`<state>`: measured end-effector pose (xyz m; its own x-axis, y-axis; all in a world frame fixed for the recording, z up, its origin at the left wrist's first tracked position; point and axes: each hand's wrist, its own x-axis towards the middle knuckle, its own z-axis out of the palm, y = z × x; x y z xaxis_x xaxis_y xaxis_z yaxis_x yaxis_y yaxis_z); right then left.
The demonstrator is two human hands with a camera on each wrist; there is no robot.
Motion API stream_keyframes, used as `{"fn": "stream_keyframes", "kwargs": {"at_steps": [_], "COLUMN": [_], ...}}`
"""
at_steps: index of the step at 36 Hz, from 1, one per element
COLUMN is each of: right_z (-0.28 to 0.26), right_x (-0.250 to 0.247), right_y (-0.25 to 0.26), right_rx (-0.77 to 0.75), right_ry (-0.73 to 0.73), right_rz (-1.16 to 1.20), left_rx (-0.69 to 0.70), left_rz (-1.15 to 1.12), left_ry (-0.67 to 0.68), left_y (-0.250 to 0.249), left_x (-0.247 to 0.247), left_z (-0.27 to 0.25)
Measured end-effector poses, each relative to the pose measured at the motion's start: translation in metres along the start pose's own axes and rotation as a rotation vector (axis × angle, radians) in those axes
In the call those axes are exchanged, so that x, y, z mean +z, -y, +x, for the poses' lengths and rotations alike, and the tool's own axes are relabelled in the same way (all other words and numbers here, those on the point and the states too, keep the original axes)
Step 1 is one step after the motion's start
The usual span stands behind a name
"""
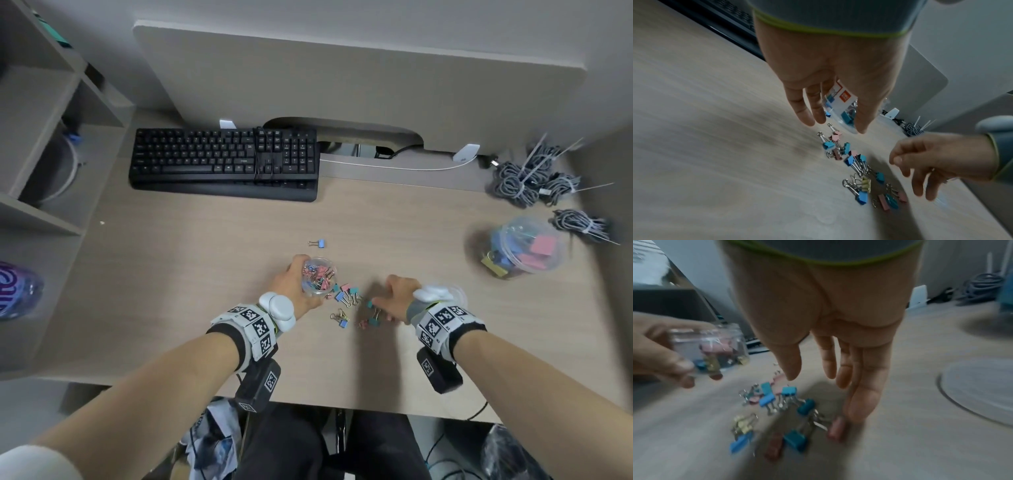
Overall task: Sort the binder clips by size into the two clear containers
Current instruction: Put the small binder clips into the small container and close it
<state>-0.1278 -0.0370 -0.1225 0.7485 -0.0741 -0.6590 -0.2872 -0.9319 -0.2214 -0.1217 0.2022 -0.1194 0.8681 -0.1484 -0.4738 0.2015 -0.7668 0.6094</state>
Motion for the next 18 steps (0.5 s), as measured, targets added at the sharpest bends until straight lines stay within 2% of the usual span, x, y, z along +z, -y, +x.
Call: {"fn": "stream_keyframes", "kwargs": {"at_steps": [3, 7, 13, 18], "right_z": [-0.002, -0.004, 0.000, 0.007], "right_x": [0.017, 0.040, 0.050, 0.053], "right_y": [-0.010, -0.003, 0.018, 0.017], "right_rx": [0.033, -0.028, -0.147, -0.120], "right_ry": [0.027, 0.005, -0.020, -0.056], "right_rz": [-0.019, 0.065, -0.244, -0.210], "left_rx": [-0.002, -0.017, -0.026, -0.027], "left_rz": [0.001, 0.011, 0.021, 0.025], "left_ry": [0.006, 0.002, -0.006, -0.013], "left_y": [0.001, 0.004, 0.006, 0.008], "left_x": [0.001, -0.001, -0.004, -0.006], "left_z": [-0.002, -0.004, -0.006, -0.010]}}
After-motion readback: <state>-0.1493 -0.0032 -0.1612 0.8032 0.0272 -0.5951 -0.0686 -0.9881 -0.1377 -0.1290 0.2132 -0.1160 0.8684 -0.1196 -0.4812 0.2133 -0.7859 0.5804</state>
